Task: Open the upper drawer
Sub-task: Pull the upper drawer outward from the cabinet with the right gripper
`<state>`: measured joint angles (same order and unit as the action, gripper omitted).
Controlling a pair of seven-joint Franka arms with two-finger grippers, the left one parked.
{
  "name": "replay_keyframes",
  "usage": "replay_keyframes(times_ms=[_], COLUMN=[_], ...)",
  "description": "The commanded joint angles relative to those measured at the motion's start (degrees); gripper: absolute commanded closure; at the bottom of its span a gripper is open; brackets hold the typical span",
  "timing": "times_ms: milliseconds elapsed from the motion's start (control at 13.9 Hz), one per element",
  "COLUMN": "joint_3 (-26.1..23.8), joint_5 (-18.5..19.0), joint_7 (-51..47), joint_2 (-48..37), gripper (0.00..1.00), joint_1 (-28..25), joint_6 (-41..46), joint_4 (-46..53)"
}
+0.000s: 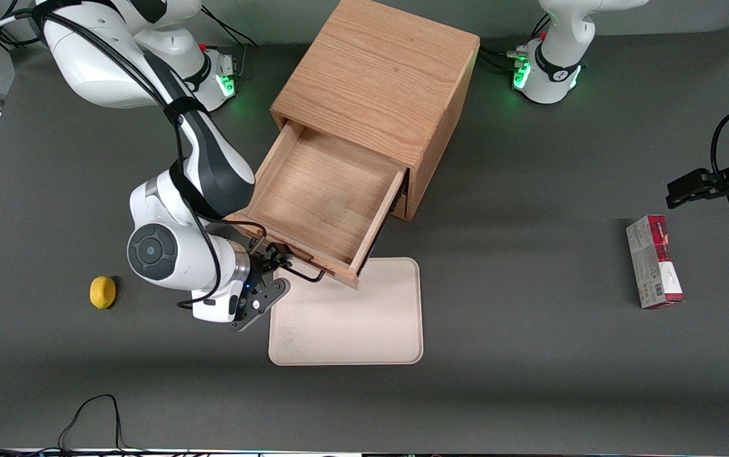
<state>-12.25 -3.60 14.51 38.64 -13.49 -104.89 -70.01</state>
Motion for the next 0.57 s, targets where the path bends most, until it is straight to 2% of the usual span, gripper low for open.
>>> replay_keyframes(times_ms=[0,503], joint_3=[-0.1,-0.3], joint_5=[-1.0,-1.1], joint_7=[1.3,1.3], joint_2=[1.6,2.8], gripper=[0.0,0.0], joint_1=[0.7,2.3], joint_6=[-0.1,-0.1], joint_4=[2.3,5.4])
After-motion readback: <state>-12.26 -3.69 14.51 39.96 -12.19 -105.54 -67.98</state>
